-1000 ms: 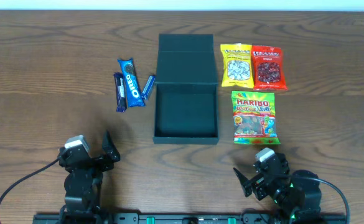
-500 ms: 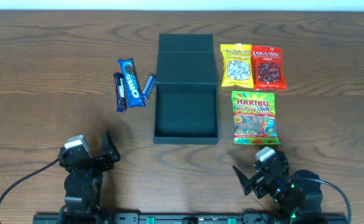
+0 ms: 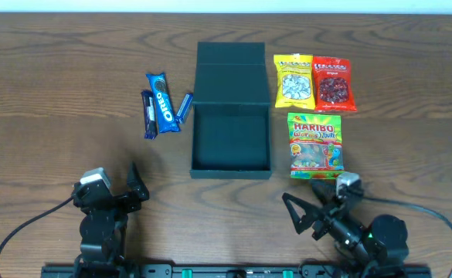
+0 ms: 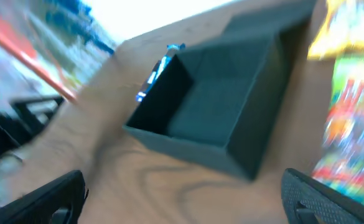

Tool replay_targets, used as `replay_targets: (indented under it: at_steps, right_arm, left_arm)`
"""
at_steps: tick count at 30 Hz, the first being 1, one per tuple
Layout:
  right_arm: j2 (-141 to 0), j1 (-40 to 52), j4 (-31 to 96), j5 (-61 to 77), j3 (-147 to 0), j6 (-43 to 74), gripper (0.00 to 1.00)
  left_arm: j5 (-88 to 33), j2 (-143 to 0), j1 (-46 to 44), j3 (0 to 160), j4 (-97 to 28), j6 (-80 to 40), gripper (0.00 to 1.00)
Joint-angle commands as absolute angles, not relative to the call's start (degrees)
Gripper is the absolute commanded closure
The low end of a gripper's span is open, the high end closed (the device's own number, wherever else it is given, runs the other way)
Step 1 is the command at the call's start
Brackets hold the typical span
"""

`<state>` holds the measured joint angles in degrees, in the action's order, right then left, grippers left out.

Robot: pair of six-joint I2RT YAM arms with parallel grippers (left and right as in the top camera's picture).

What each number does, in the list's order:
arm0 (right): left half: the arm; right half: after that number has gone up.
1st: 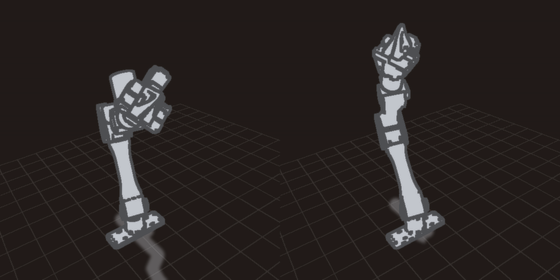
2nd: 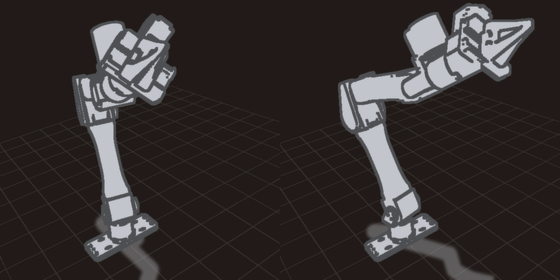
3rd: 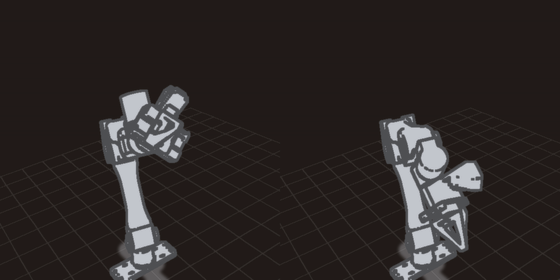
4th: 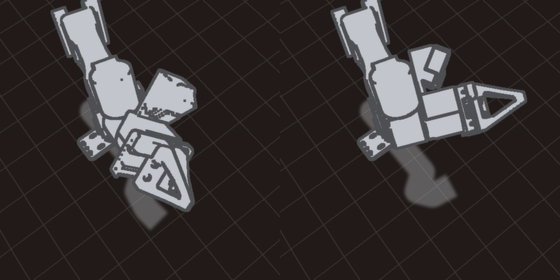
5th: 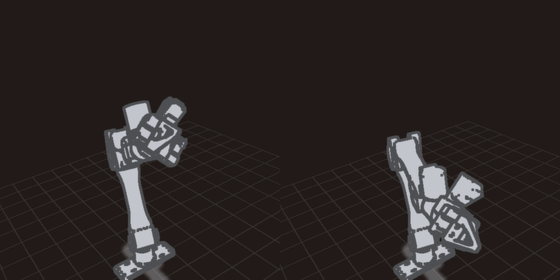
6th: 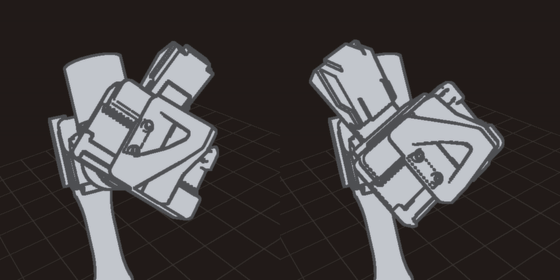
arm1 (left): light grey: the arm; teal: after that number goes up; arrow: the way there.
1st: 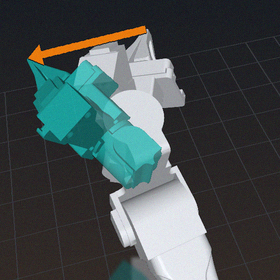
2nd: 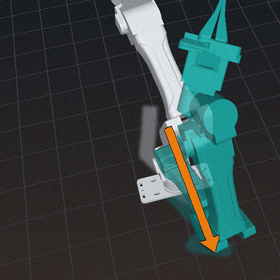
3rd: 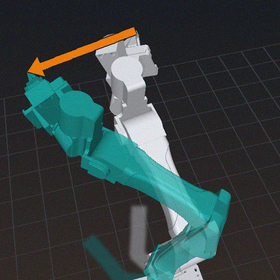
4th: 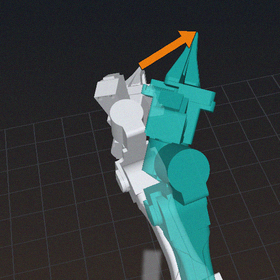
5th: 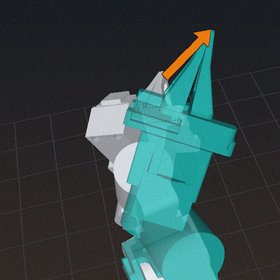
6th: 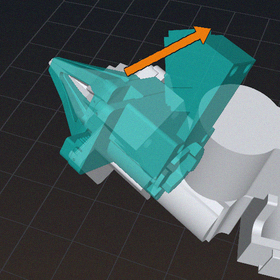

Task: Pack container
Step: 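Reach the right gripper to the green Haribo bag and grasp it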

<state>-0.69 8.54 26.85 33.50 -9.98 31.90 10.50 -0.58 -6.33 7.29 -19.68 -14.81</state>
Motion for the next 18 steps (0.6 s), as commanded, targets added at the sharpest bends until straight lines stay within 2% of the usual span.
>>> replay_targets:
  at_steps: [1,3,9,13,18]
  right_arm:
    - [-0.32,9.50,25.56,32.25,-10.00,51.35,0.01]
    - [-0.32,9.50,23.44,30.15,-10.00,54.83,0.01]
    - [-0.91,9.21,11.35,29.30,-10.04,50.48,0.01]
    - [-5.19,8.64,9.80,28.47,-11.27,49.58,0.02]
    - [-16.62,8.64,10.33,28.47,-18.24,42.35,0.05]
  left_arm:
    - [10.50,-0.23,-6.39,6.04,-20.05,-14.15,0.05]
    - [10.50,-0.23,-6.39,6.04,-20.05,-14.15,0.05]
    - [10.50,-0.23,-6.39,6.04,-20.05,-14.15,0.05]
    - [10.50,-0.23,-6.39,6.04,-20.05,-14.15,0.05]
    - [10.50,-0.23,-6.39,6.04,-20.05,-14.15,0.05]
